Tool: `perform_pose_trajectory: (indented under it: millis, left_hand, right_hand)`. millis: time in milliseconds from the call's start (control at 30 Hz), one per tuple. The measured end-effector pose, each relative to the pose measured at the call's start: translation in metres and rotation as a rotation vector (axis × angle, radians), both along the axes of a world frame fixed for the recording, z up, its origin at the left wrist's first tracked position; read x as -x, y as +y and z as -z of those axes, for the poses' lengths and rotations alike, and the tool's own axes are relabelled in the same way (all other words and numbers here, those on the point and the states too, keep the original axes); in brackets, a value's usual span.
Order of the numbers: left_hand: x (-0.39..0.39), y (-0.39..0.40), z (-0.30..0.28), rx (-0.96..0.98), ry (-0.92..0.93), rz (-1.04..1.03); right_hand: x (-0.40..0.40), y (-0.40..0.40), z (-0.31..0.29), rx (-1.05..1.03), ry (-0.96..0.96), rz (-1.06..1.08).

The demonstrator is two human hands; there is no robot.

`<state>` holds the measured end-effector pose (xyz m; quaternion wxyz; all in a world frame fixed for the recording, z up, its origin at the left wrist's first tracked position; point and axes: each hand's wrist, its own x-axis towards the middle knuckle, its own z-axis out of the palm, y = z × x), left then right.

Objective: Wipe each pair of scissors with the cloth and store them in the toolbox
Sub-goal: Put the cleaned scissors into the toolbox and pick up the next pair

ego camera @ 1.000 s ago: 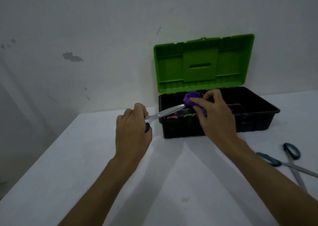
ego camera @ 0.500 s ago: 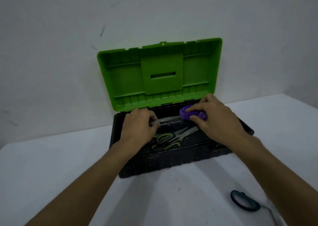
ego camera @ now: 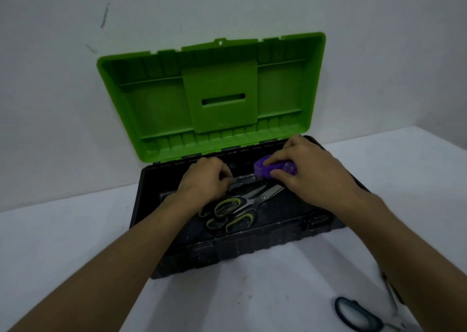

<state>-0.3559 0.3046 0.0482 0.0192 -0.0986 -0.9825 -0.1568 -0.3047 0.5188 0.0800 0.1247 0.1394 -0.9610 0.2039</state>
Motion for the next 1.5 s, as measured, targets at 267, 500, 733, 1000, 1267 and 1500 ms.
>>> perform_pose_trajectory:
  millis: [267,500,733,1000,1267,1500]
  left_hand:
    - [-0.072,0.033,-0.043,-0.252,0.314,0.099]
    - [-0.16,0.089,-0.003,-0.256,0.175,0.402]
    - [-0.18,0.123,0.039,-0.066,-0.069,0.603]
    - [-0.195,0.108,0.018,-0.07,-0.448,0.438]
    - [-0.246,0.007,0.011,-0.865,-0.664,0.085]
    - [-0.293,-0.092,0.013,-1.152,-0.218,-0.172]
  right_hand:
    - [-0.085,0.032,-0.003,0.315,0.257,0.106]
    - [-0.181,0.071,0.052,0.413,0.172,0.224]
    - [-0.227,0.086,0.075,0.379,0.085,0.289]
    - [-0.229,0.083,0.044,0.393,0.19,0.235]
    - [-0.219,0.006,0.013,0.436,0.242,0.01]
    - [-0.214,-0.081,0.019,0.444,0.234,-0.163]
